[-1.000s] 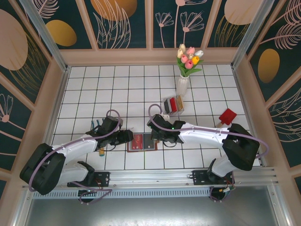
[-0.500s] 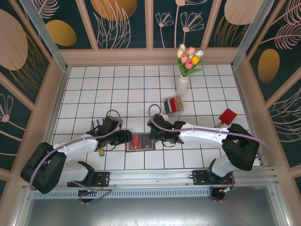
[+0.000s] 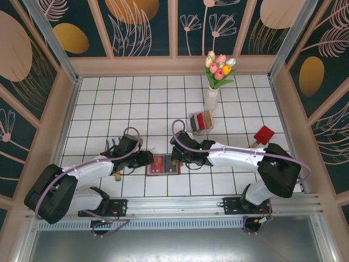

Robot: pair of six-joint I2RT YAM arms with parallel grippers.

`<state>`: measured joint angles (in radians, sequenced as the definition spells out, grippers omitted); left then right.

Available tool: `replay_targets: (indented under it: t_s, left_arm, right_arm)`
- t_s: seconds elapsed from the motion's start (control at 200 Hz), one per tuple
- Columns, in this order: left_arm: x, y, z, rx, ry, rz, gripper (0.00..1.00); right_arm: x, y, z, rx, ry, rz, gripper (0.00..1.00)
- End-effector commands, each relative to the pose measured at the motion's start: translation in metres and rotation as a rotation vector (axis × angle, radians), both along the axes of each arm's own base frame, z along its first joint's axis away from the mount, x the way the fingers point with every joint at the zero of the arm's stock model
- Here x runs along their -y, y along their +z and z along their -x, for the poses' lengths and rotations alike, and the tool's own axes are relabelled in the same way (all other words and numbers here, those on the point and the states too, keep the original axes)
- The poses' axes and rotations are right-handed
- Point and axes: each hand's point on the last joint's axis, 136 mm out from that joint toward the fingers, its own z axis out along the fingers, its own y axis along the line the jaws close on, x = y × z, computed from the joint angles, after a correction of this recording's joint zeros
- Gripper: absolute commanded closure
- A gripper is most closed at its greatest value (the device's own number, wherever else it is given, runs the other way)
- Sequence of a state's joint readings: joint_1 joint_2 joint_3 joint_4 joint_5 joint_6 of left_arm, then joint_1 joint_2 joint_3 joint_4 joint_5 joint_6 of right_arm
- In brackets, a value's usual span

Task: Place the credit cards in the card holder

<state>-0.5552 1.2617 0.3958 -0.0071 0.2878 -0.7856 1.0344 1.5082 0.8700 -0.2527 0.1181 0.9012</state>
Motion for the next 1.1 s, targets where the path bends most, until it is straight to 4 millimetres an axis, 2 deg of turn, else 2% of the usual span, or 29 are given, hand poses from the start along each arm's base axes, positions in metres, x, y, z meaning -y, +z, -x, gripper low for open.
replay_targets:
  t_s: [0.0, 0.11, 0.26, 0.36, 0.53, 0.671, 0.826, 0.996, 1.096]
  left_arm:
    - [0.007, -0.003, 0.007, -0.020, -0.033, 0.038, 0.54]
    - [0.006, -0.003, 0.007, -0.019, -0.030, 0.031, 0.54]
    - [0.003, -0.004, 0.008, -0.017, -0.022, 0.020, 0.54]
    - [0.002, -0.005, 0.008, -0.020, -0.020, 0.017, 0.54]
    - [0.003, -0.005, 0.008, -0.022, -0.022, 0.021, 0.54]
    - [0.003, -0.005, 0.009, -0.023, -0.022, 0.020, 0.54]
    - [0.003, -0.005, 0.009, -0.023, -0.022, 0.020, 0.54]
    - [0.003, -0.004, 0.008, -0.023, -0.022, 0.018, 0.54]
    - [0.002, -0.006, 0.009, -0.025, -0.024, 0.015, 0.54]
  right_arm:
    - [-0.001, 0.000, -0.004, -0.005, -0.028, -0.036, 1.00]
    - [0.014, -0.004, -0.004, 0.000, -0.065, 0.010, 1.00]
    - [0.027, 0.001, -0.002, 0.025, -0.061, 0.033, 0.99]
    - [0.036, -0.006, 0.001, 0.012, -0.059, 0.079, 0.99]
    - [0.023, -0.014, 0.003, -0.012, -0.022, 0.061, 0.99]
    - [0.024, -0.023, 0.000, -0.020, -0.034, 0.107, 1.00]
    - [0.023, -0.025, -0.001, -0.016, -0.031, 0.126, 1.00]
    - [0.023, -0.002, -0.003, 0.037, -0.035, 0.087, 0.99]
    - [0.025, 0.004, -0.002, 0.040, -0.039, 0.071, 0.99]
